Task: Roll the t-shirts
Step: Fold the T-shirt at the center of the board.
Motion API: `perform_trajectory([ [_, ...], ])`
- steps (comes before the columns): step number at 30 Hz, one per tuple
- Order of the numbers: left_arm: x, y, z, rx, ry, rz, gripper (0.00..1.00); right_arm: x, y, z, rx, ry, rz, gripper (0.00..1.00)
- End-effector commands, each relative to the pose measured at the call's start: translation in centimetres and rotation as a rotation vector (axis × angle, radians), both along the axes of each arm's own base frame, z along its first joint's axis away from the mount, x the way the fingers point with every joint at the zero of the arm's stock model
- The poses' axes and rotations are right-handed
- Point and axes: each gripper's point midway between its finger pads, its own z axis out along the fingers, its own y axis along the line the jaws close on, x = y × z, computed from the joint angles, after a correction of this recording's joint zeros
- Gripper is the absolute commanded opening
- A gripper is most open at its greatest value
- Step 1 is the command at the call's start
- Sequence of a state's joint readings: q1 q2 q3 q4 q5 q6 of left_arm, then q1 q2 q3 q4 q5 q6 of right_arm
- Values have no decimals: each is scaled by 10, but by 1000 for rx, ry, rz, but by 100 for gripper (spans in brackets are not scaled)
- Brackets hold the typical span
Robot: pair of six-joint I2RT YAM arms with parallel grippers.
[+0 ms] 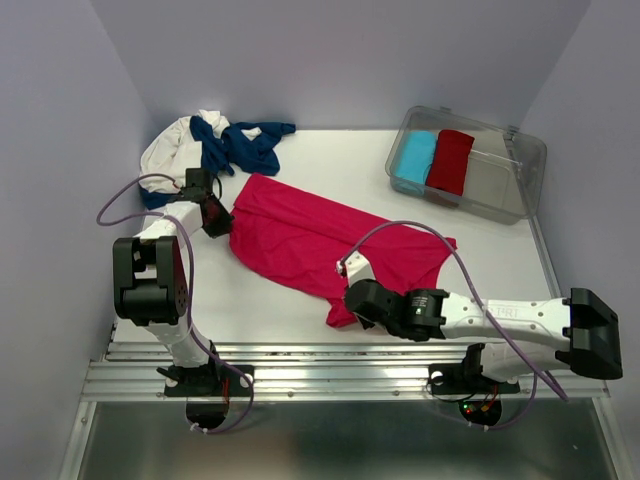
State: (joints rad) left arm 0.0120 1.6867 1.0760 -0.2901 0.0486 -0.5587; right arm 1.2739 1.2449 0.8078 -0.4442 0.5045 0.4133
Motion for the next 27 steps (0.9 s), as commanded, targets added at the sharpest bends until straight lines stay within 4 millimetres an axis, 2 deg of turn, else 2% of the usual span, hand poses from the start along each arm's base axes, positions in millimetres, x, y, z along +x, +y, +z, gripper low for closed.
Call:
perform_trajectory([
  [1, 9, -3, 22, -1, -43, -7, 0, 9, -9, 11, 54, -16, -67, 1],
  [8, 8, -1, 33, 14, -57, -6, 0, 16, -21, 9, 62, 11, -132, 1],
  [13, 10, -1, 37, 7, -66, -11, 0, 28, -37, 8, 101, 45, -226, 1],
  [17, 17, -5, 44, -8, -88, -21, 0, 49, -54, 21, 173, 44, -331, 1],
  [23, 29, -7, 52, -20, -96, -27, 0, 72, -68, 35, 209, 13, -432, 1],
  [27, 31, -2, 58, 10, -88, -14, 0, 87, -83, 52, 244, -33, -499, 1],
])
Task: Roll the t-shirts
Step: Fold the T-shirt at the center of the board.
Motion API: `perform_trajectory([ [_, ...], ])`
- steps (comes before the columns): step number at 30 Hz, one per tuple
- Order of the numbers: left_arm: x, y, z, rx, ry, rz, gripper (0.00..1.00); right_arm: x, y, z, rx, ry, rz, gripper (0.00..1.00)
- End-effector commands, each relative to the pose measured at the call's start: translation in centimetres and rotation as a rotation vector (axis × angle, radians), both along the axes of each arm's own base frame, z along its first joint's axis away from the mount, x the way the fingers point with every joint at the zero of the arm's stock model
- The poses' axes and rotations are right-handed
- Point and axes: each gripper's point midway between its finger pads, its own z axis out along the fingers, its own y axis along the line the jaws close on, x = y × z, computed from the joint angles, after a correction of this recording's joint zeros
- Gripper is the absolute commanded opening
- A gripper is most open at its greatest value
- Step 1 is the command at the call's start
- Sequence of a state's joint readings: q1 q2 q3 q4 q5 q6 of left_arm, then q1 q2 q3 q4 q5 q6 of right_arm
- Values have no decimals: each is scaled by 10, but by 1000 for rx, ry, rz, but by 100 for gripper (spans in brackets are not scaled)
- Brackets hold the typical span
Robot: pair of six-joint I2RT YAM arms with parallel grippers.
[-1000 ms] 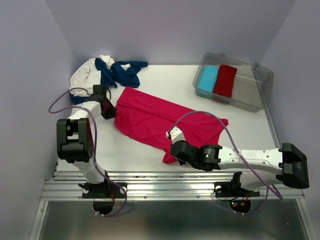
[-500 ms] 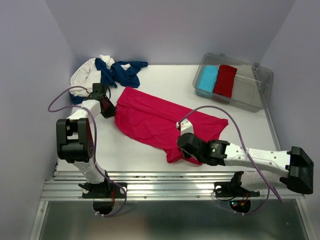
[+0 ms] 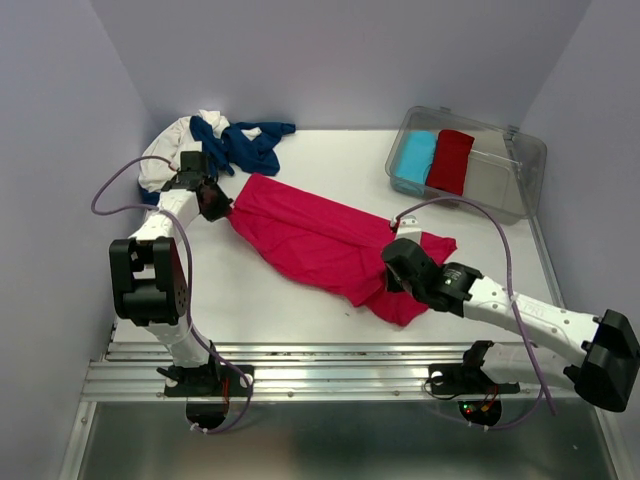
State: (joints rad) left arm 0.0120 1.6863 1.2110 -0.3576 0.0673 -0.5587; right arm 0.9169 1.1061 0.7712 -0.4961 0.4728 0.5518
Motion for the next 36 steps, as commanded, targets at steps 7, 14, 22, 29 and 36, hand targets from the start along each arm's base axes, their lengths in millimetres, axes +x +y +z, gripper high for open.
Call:
perform_trajectory([
  [7, -21, 7, 14, 55, 20, -9, 0, 17, -7, 42, 84, -79, -62, 1],
  [14, -49, 10, 3, 70, 67, -6, 0, 14, -13, 42, 79, -80, -73, 1],
  [22, -59, 30, 5, 121, 78, 52, 0, 14, -20, 45, 67, -92, -97, 1],
  [29, -56, 52, 11, 128, 66, 92, 0, 12, -26, 56, 76, -114, -112, 1],
  [36, -46, 54, 2, 95, 73, 86, 0, 8, -32, 59, 76, -113, -115, 1],
])
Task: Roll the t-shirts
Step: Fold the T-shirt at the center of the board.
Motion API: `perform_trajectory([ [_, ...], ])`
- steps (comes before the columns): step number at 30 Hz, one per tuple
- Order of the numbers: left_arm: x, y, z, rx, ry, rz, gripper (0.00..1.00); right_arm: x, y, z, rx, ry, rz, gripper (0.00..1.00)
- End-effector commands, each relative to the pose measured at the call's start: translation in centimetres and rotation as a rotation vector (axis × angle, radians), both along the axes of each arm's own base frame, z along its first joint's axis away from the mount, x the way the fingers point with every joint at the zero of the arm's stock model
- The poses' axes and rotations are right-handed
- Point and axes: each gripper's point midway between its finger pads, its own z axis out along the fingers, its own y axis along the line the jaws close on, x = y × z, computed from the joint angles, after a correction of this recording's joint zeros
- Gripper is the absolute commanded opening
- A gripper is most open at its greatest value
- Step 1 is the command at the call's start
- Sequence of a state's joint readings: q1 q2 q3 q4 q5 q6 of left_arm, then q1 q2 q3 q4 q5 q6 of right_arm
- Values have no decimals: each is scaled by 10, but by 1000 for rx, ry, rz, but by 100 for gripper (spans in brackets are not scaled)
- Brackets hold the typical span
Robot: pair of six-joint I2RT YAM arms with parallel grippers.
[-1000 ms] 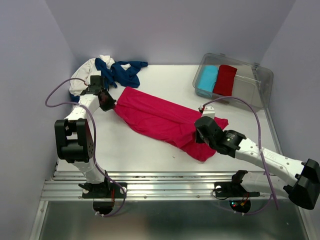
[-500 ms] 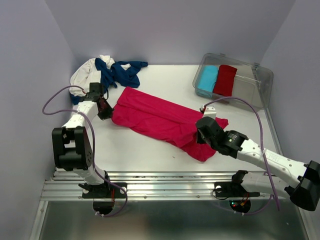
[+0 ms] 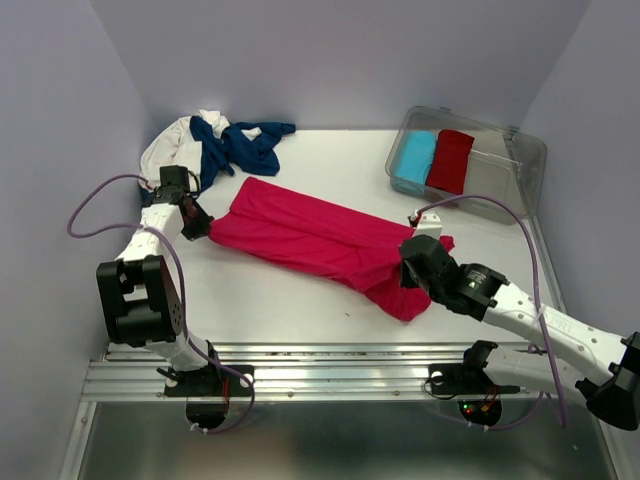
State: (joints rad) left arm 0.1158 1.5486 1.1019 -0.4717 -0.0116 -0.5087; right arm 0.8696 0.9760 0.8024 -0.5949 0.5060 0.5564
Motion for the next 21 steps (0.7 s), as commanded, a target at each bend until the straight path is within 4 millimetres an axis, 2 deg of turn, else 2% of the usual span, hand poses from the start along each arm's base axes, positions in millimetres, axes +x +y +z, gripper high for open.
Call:
perform_trajectory([
  [1, 12, 2, 6, 7, -22, -18, 0, 6, -4, 25, 38, -56, -44, 1],
  [8, 15, 2, 12, 11, -36, -22, 0, 7, -6, 27, 37, -63, -55, 1],
  [12, 21, -10, 15, -34, -54, -52, 0, 12, -6, 23, -2, -62, -62, 1],
  [21, 48, -20, 24, -54, -80, -68, 0, 40, -15, 27, -94, -91, -89, 1],
])
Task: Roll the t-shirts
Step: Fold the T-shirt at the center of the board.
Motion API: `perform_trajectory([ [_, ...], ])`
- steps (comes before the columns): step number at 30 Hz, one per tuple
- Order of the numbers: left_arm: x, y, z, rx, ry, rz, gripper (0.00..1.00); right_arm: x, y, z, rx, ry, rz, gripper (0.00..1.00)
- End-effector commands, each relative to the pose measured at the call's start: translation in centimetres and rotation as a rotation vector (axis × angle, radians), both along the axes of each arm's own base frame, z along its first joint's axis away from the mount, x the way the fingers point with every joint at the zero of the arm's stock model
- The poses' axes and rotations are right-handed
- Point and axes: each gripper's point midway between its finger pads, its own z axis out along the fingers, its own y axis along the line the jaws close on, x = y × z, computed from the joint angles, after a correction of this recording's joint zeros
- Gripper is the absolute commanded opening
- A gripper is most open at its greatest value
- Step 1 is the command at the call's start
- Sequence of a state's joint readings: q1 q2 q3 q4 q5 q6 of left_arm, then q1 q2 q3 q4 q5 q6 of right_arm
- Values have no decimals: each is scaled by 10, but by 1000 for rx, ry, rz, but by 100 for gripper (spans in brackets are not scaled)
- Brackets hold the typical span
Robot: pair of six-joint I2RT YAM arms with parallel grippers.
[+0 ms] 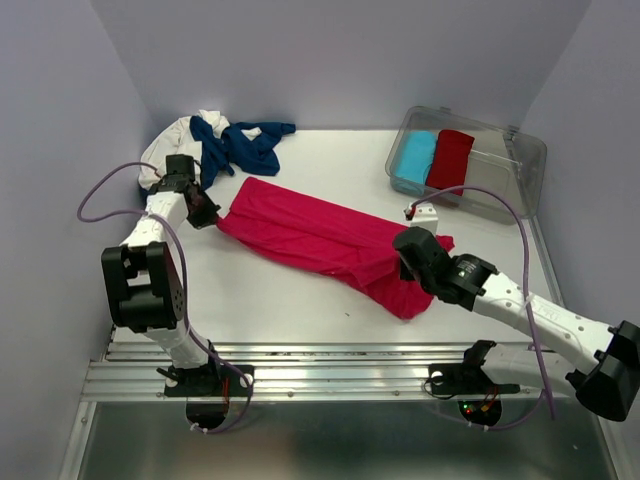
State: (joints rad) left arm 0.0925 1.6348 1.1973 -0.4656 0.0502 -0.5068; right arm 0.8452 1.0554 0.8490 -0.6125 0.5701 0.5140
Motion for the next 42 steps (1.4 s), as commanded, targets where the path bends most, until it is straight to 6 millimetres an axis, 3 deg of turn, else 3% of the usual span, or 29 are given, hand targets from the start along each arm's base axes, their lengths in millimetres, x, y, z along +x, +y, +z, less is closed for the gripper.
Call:
perform_trajectory([
  [1, 23, -3, 19, -4, -60, -9, 0, 28, -4, 30, 4, -95, -33, 1],
  [10, 48, -2, 20, -4, -68, -13, 0, 56, -3, 26, -31, -75, 3, 1],
  [17, 62, -1, 5, 0, -44, -23, 0, 77, -10, 20, -30, -59, 5, 1],
  [28, 89, -11, -3, 17, -45, -80, 1, 107, -18, -3, -65, -16, -2, 1],
  [29, 93, -12, -2, 17, -50, -83, 5, 110, -23, -5, -70, -8, -11, 1],
  [31, 97, -16, 0, 17, -58, -98, 25, 117, -25, -6, -69, -9, -15, 1],
  [32, 100, -18, 3, 24, -62, -104, 44, 121, -30, -12, -71, 7, -29, 1],
  [36, 103, -24, 17, 55, -84, -126, 63, 131, -48, -24, -68, 44, -83, 1],
  [37, 103, -25, 19, 65, -88, -130, 68, 130, -51, -28, -60, 56, -96, 6],
  [38, 102, -23, 26, 80, -90, -128, 75, 129, -49, -30, -52, 63, -88, 43],
  [39, 102, -16, 30, 113, -90, -112, 76, 128, -53, -31, -47, 69, -99, 62],
  [42, 98, -30, 48, 145, -117, -132, 77, 121, -53, -34, -28, 95, -118, 66],
])
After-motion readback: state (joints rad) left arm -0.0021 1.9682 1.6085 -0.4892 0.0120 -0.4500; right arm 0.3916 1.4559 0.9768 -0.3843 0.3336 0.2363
